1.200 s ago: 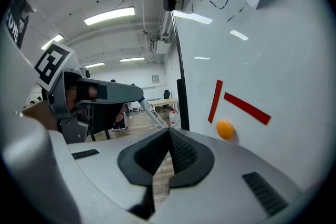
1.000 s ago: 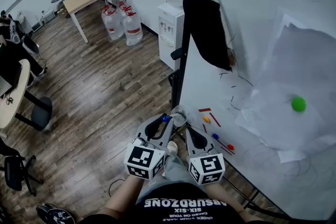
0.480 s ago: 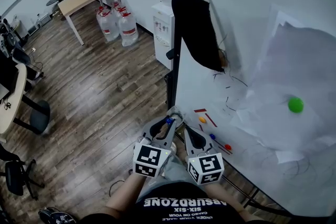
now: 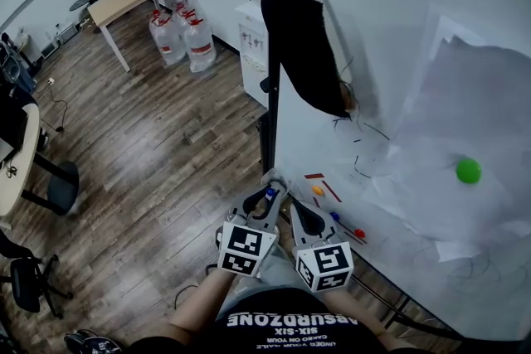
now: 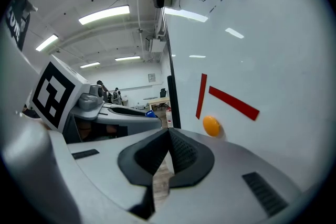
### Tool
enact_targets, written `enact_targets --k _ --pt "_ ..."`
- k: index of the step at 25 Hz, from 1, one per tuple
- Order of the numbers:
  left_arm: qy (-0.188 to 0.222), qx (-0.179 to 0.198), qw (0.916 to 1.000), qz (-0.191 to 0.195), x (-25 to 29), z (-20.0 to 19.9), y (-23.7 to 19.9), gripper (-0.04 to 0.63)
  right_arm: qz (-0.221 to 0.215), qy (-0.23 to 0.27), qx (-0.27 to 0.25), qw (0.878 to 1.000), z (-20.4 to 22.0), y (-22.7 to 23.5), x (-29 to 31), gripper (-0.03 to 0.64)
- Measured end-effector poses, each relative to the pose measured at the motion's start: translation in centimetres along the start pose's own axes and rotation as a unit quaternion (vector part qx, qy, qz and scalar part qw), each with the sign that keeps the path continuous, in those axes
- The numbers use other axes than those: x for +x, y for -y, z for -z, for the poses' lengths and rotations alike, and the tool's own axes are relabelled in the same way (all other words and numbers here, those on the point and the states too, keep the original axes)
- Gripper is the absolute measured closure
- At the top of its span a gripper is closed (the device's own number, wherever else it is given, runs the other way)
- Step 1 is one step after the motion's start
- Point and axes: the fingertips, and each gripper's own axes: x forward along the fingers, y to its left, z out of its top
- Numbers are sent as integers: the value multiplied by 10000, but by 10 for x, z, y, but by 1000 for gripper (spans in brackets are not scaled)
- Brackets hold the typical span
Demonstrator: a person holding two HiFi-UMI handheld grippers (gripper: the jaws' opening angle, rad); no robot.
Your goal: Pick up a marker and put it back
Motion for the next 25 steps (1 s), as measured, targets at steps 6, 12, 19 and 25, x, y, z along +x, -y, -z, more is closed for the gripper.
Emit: enact_targets --k 6,12,19,25 --pt "-140 -4 9999 28 9 10 1 515 31 -1 28 10000 1 4 1 618" --pt "-252 182 9995 81 18 22 6 515 42 -22 54 10000 3 6 0 619" --pt "-307 206 9992 127 23 30 9 515 37 -20 55 10000 4 7 1 618" --pt "-388 286 9988 100 25 36 9 515 29 -40 39 10000 4 7 2 619"
